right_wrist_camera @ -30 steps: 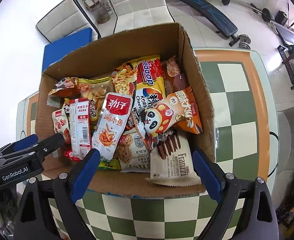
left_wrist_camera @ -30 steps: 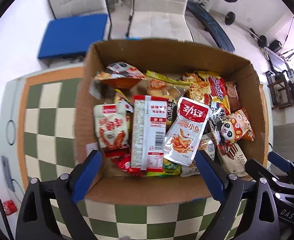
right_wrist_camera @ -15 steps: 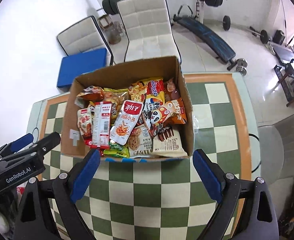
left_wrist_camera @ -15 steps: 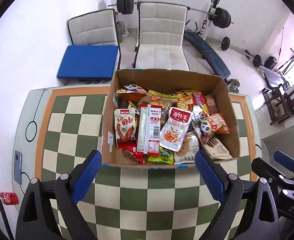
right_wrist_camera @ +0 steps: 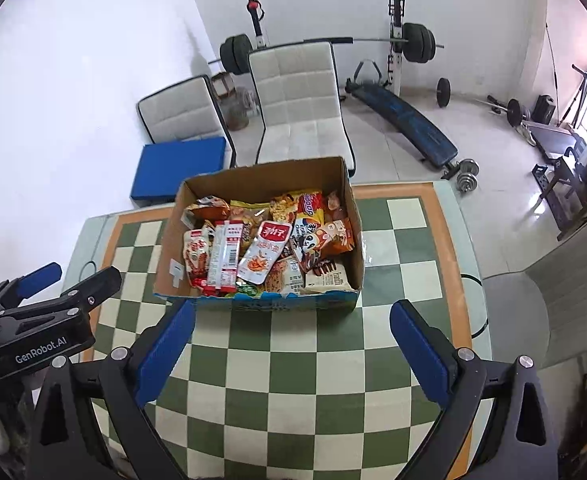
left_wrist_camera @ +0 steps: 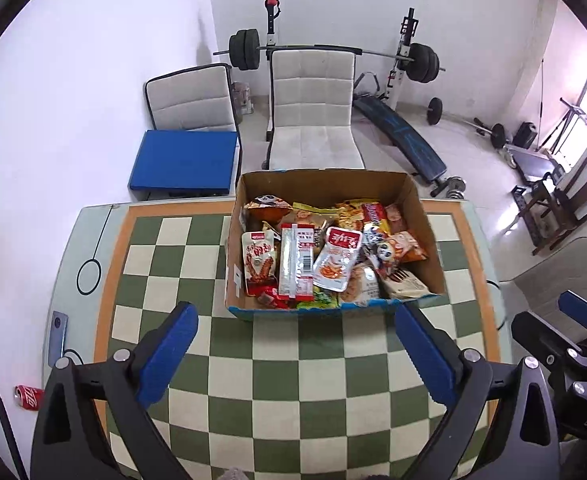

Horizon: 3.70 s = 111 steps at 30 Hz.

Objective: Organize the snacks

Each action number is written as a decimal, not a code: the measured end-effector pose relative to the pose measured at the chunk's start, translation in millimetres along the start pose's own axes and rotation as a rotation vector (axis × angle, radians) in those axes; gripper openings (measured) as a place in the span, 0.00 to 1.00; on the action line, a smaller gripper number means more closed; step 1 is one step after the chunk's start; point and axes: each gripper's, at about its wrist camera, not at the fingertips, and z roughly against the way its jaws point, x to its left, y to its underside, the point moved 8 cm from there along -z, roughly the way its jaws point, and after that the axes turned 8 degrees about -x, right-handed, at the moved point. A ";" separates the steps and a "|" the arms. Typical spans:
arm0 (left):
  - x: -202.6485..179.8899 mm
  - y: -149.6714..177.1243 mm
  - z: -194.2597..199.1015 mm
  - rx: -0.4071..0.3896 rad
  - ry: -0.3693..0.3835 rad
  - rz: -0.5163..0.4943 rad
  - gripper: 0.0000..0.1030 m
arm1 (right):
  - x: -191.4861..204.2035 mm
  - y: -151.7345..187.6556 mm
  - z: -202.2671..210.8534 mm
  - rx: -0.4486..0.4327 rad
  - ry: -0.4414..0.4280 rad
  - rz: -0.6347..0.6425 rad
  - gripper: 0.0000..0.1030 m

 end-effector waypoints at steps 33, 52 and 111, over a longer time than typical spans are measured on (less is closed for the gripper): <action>2.7 6.1 69.1 -0.094 -0.028 0.037 0.98 | 9.6 6.3 92.0 -0.129 0.034 0.026 0.98; 1.9 -0.6 25.9 -0.063 -0.057 0.013 0.98 | -2.1 -10.3 40.4 -0.104 0.070 0.019 0.98; -5.0 4.2 24.0 -0.046 -0.043 -0.009 0.98 | -8.6 0.0 30.4 -0.078 0.079 0.002 0.98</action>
